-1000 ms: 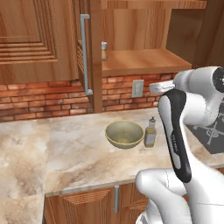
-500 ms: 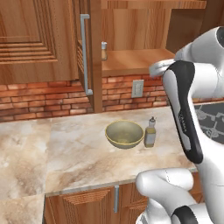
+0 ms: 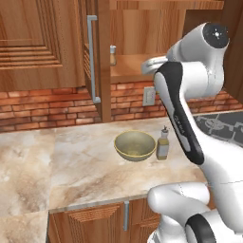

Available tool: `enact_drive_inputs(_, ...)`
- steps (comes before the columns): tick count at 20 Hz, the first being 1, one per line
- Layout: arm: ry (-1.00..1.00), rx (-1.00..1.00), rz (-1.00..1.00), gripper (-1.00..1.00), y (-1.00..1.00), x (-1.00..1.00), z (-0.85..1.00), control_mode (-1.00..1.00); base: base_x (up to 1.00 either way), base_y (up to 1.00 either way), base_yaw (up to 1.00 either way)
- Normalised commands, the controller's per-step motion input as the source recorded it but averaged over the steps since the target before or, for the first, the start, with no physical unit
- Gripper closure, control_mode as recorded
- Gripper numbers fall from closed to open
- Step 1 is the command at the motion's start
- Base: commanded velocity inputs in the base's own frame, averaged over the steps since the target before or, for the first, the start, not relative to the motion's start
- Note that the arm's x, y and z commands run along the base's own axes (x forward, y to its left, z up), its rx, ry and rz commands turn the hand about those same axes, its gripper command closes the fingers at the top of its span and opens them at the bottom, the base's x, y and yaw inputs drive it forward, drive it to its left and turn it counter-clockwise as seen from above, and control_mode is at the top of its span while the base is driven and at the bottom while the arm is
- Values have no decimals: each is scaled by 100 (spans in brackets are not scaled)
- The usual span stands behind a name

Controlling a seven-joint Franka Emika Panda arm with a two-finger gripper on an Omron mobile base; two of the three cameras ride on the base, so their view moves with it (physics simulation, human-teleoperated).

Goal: Retrieve the bottle and the shaker from the cabinet and place them next to the mixing bowl on the counter. Then add garlic from the fridge to the mixing bowl.

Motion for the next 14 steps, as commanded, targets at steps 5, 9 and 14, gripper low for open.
enact_drive_inputs(5,0,1,-9,-100,47,79,8,-100,0,0,0)
enact_drive_inputs(9,0,8,-3,-100,9,76,9,-100,0,0,0)
enact_drive_inputs(14,0,9,6,-100,20,37,1,-100,0,0,0)
